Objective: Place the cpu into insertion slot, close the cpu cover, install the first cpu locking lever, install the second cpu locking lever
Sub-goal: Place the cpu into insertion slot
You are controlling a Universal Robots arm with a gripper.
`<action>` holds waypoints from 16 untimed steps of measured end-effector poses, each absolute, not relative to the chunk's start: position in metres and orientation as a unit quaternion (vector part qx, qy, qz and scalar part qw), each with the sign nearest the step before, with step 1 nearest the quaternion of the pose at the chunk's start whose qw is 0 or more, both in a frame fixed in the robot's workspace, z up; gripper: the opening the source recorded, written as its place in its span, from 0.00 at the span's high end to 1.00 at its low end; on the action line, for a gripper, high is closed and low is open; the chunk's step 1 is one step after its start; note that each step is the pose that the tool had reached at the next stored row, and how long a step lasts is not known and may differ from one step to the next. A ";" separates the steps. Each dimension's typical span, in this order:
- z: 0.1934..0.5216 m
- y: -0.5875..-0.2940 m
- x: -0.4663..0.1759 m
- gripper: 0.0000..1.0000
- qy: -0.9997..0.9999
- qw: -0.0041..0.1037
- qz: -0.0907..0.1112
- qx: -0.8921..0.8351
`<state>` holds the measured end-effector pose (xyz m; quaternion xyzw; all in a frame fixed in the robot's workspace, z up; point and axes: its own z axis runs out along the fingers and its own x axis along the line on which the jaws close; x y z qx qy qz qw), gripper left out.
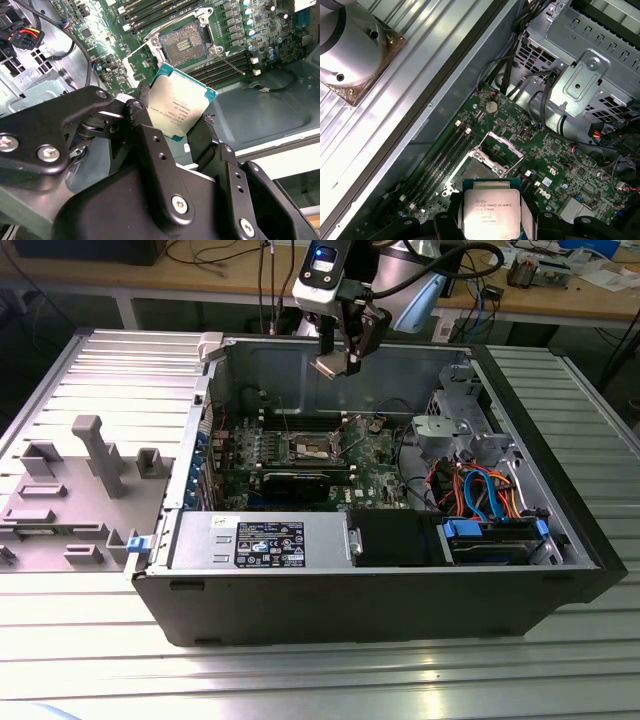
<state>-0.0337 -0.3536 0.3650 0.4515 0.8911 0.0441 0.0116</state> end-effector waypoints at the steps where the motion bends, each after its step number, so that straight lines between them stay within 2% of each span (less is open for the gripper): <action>1: 0.365 -0.354 -0.034 0.45 0.891 0.012 0.044 0.452; 16: 0.364 -0.354 -0.034 0.45 0.870 0.014 0.044 0.491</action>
